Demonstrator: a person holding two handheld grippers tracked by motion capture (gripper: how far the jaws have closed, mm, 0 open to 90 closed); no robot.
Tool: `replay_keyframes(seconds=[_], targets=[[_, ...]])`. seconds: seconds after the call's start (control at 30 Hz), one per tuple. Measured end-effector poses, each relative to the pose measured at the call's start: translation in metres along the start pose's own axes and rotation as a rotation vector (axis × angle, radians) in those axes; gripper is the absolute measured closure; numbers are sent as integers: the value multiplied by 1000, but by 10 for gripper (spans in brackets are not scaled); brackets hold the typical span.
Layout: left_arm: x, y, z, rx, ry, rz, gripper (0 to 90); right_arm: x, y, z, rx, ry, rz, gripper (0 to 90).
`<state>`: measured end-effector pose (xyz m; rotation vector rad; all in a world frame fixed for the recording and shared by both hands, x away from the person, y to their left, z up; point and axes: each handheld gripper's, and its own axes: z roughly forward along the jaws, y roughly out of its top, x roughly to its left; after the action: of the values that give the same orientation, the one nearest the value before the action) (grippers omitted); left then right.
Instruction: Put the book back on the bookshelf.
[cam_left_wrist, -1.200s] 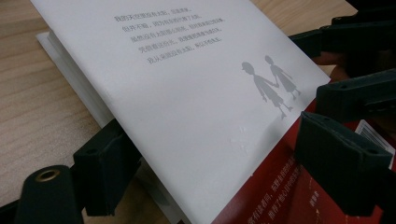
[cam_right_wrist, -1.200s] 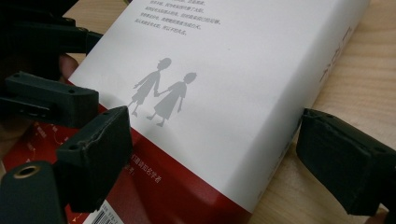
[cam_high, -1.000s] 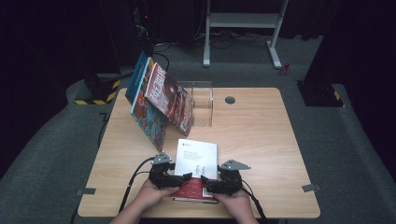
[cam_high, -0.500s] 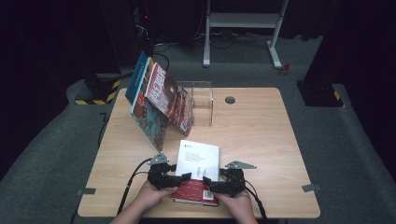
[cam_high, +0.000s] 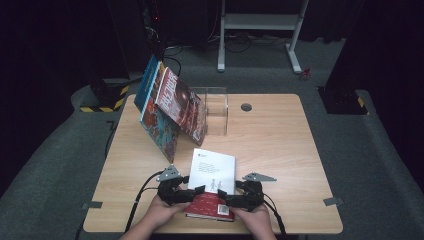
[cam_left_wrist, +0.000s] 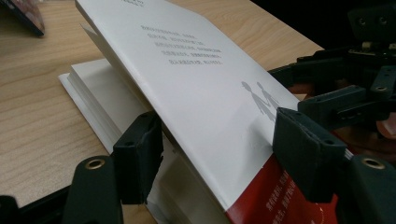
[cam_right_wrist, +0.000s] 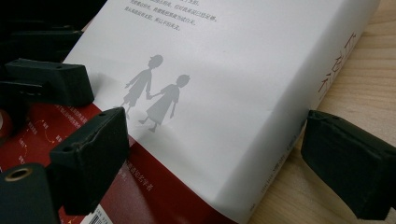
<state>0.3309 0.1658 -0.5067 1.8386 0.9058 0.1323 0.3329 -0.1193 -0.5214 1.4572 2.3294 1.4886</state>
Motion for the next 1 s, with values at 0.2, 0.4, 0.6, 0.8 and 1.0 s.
replay_keyframes(seconds=[0.2, 0.4, 0.6, 0.8, 1.0], targets=[[-4, 0, -2, -17, 7, 26, 341, 1, 0, -2, -13, 5, -6, 74], [-6, 0, -4, -27, 9, 39, 341, 0, 0, -3, -26, 7, -11, 72], [-12, 0, -6, -61, 12, 90, 342, -1, 1, -5, -48, 21, 5, 70], [-14, -2, -8, -80, 16, 118, 341, -2, 1, -7, -53, 30, 8, 70], [-20, -2, -11, -117, 19, 178, 342, -3, 2, -10, -80, 53, 13, 69]])
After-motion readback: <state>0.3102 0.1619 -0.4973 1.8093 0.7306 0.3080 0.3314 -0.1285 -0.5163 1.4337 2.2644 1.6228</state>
